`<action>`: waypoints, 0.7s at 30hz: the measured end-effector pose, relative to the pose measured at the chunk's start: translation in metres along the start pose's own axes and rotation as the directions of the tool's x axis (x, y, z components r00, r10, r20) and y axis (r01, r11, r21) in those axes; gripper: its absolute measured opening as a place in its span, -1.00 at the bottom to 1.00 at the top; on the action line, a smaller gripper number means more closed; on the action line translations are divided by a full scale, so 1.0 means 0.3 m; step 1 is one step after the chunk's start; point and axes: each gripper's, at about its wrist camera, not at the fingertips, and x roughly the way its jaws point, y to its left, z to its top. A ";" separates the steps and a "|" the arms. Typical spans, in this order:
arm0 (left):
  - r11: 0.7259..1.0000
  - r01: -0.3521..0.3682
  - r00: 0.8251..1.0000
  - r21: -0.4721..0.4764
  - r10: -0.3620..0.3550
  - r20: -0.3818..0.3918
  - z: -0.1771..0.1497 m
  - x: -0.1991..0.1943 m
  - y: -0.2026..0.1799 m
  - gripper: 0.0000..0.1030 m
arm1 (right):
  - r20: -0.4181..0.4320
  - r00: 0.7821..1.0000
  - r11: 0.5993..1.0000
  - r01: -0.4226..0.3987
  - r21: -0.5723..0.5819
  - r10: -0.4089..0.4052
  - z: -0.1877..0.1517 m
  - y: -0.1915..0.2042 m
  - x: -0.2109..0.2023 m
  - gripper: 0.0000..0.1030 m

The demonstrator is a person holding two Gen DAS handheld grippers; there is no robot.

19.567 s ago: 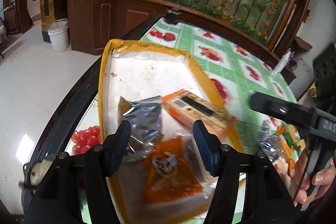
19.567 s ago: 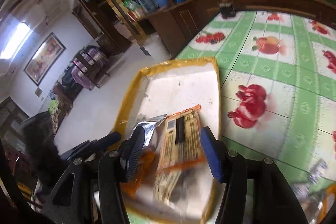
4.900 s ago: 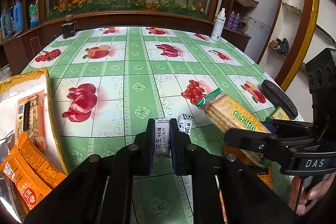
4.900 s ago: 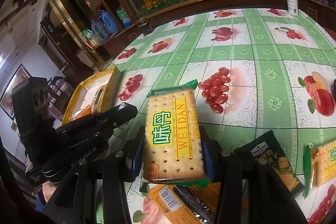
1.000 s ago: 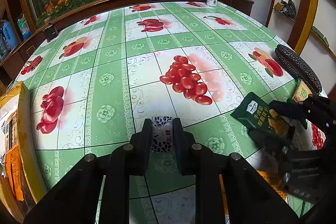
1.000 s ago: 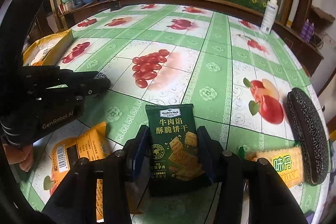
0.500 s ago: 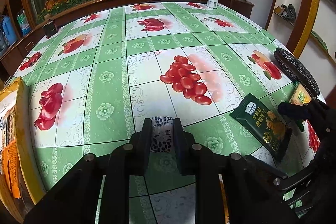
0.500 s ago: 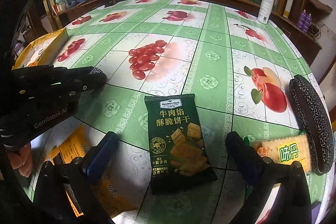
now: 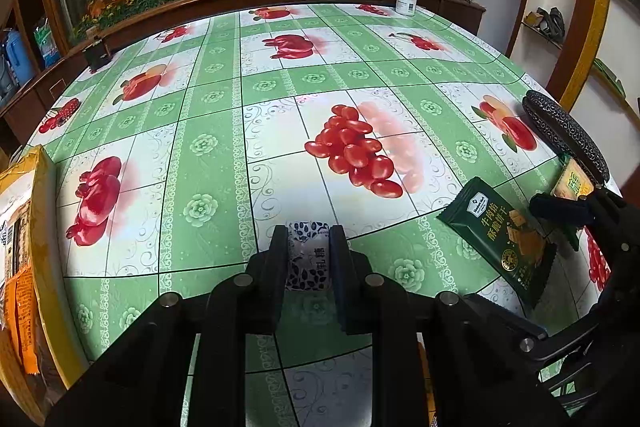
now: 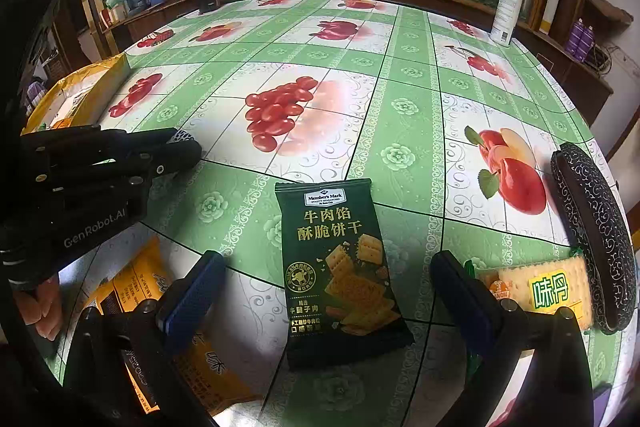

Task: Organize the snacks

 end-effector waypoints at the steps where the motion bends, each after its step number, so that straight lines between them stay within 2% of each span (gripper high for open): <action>1: 1.000 0.000 1.000 0.000 0.000 0.000 0.000 0.000 0.000 -0.67 | 0.000 1.000 1.000 0.000 0.000 0.000 0.000 0.000 0.000 1.00; 21: 1.000 -0.006 1.000 -0.010 0.006 0.000 -0.002 -0.002 0.003 -0.67 | 0.000 1.000 1.000 0.000 0.000 0.000 0.000 0.000 0.000 1.00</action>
